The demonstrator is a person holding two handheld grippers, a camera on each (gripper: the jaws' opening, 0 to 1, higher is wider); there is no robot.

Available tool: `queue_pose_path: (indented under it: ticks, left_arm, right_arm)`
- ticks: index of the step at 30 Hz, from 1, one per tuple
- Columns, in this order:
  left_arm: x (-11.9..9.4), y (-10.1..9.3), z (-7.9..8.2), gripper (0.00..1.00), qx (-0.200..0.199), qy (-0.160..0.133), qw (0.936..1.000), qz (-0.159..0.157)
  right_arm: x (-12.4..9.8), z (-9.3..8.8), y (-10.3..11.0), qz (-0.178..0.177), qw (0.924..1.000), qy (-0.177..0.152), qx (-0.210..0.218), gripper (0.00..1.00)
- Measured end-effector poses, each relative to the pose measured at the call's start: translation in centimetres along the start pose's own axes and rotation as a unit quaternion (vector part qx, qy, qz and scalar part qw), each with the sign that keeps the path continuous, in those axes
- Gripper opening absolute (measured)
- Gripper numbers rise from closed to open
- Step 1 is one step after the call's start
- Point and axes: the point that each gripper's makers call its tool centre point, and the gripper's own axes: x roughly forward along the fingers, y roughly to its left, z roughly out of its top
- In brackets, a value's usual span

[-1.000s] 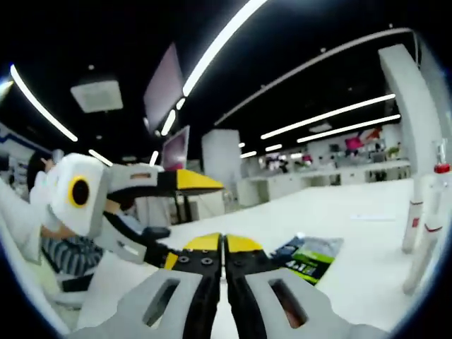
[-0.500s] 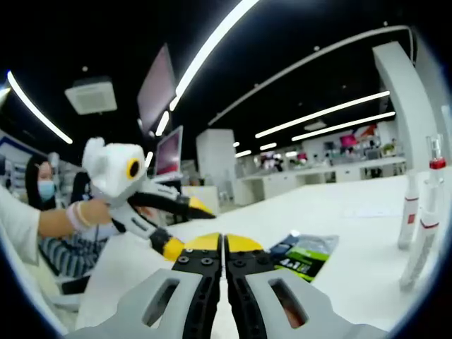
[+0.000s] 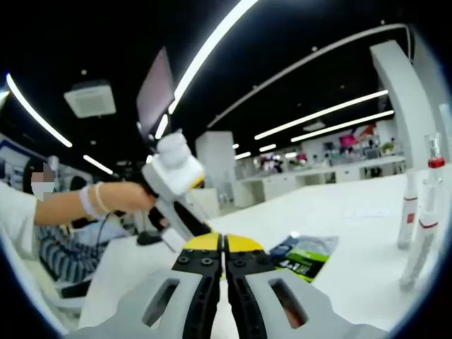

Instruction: Arrange the skincare products in the storage area until every visible bottle or jar stands upright without overlapping.

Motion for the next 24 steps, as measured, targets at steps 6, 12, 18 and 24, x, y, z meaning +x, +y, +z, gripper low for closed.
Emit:
queue_pose_path:
  ticks: [6,12,18,24]
  left_arm:
    - [1.0,-1.1,-1.9,0.63,-0.010,0.063,0.9978,0.021]
    - [1.8,-1.3,-1.6,0.74,-0.046,0.082,0.9955,0.014]
    - [1.5,-1.2,-1.9,0.67,-0.036,0.110,0.9931,0.020]
    - [1.1,-1.5,-2.1,0.48,-0.034,0.117,0.9923,0.018]
  right_arm:
    - [-0.3,0.0,0.5,0.001,1.0000,-0.002,0.003,0.00]
    - [-0.3,0.2,0.2,0.000,1.0000,-0.006,0.008,0.00]
    - [0.0,0.2,-0.3,0.000,0.9999,-0.006,0.010,0.00]
    - [0.0,0.4,-0.4,0.001,0.9999,-0.009,0.012,0.00]
